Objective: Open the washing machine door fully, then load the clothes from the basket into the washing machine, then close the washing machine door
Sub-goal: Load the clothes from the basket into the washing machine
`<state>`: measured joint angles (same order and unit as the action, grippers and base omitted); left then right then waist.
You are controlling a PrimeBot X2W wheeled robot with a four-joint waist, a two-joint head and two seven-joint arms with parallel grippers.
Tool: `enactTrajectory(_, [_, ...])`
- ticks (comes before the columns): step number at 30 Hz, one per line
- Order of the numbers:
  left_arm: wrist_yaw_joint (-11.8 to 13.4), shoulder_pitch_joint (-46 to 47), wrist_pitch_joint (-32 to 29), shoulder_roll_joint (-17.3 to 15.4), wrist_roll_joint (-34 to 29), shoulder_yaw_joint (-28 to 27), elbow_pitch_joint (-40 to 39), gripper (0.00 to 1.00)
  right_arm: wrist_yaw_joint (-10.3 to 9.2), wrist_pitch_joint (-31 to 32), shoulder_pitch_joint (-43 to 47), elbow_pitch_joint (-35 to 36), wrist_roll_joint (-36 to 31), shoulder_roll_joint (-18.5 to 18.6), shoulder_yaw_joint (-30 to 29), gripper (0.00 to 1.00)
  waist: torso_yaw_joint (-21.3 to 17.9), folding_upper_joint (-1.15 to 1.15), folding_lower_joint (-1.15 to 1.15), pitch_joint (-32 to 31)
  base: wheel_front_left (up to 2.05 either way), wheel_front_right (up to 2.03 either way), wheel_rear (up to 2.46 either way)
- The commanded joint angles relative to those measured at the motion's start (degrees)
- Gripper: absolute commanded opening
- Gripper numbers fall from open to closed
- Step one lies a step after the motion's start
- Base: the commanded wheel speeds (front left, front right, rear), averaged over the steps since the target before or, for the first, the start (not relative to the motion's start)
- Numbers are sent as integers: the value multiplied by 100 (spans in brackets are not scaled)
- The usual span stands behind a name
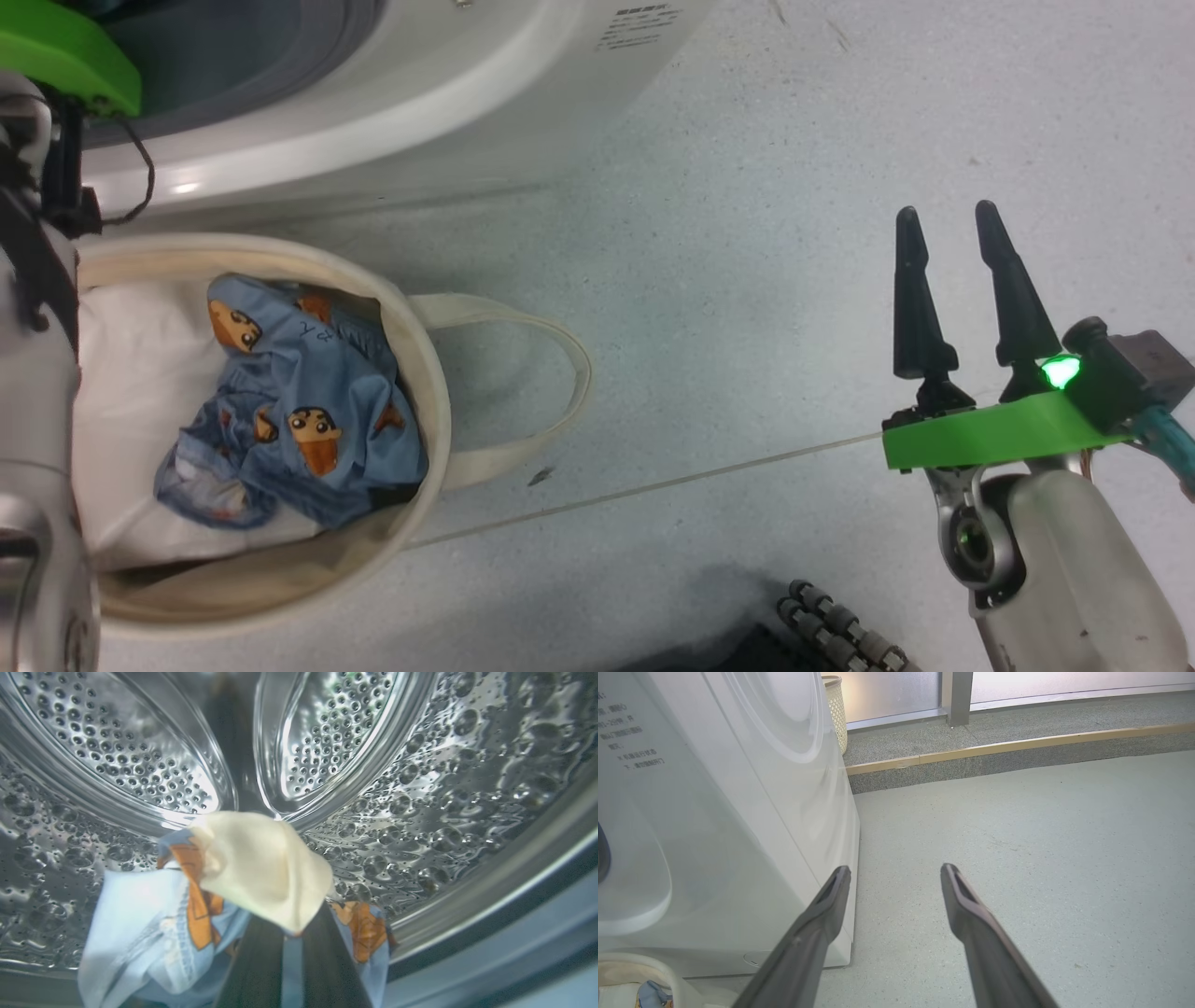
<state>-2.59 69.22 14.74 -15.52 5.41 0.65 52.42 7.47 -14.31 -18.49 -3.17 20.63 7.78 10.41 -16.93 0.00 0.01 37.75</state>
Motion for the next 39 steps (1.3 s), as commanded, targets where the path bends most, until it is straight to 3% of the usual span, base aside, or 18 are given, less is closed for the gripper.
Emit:
enactTrajectory(1, [-12, 310, 26, -258, -38, -61, -63, 0, 2, -69, 64, 187, -77, -19, 102, 100, -4, 0, -1, 13, 9, 9, 9])
enactTrajectory(10, [-107, 825, 26, -96, 198, -300, 326, 0, 2, -69, 48, 227, -299, -190, 116, 100, 71, 0, -1, 56, 8, 8, 8])
enactTrajectory(11, [-119, 850, 26, -63, 163, -251, 459, 18, 2, -69, 41, 215, -312, -201, 133, 100, 76, 0, -1, 51, 0, 0, 0])
enactTrajectory(12, [-122, 885, 26, -37, 147, -221, 631, 100, 2, -69, 32, 203, -320, -212, 146, 100, 78, 0, -1, 41, 0, 0, 0])
enactTrajectory(20, [-192, 1034, -60, -18, 44, 6, 1791, 100, 2, -69, 5, 110, -305, -219, 186, 100, 103, 0, -1, -176, 0, 0, 0])
enactTrajectory(29, [-443, 574, -5, 246, 243, 125, 2015, 100, 2, -69, -13, -91, -187, -154, 254, 100, 357, 0, -1, -721, 0, 0, 0])
enactTrajectory(34, [-477, -2, 21, 363, 434, 112, 1894, 100, 2, -69, -48, -300, -47, -108, 409, 100, 581, 0, -1, -1216, 0, 0, 0])
enactTrajectory(39, [-487, -864, 24, 446, 674, 167, 834, 100, 2, -69, -37, -420, 50, -43, 539, 100, 856, 0, -1, -1662, 0, 0, 0])
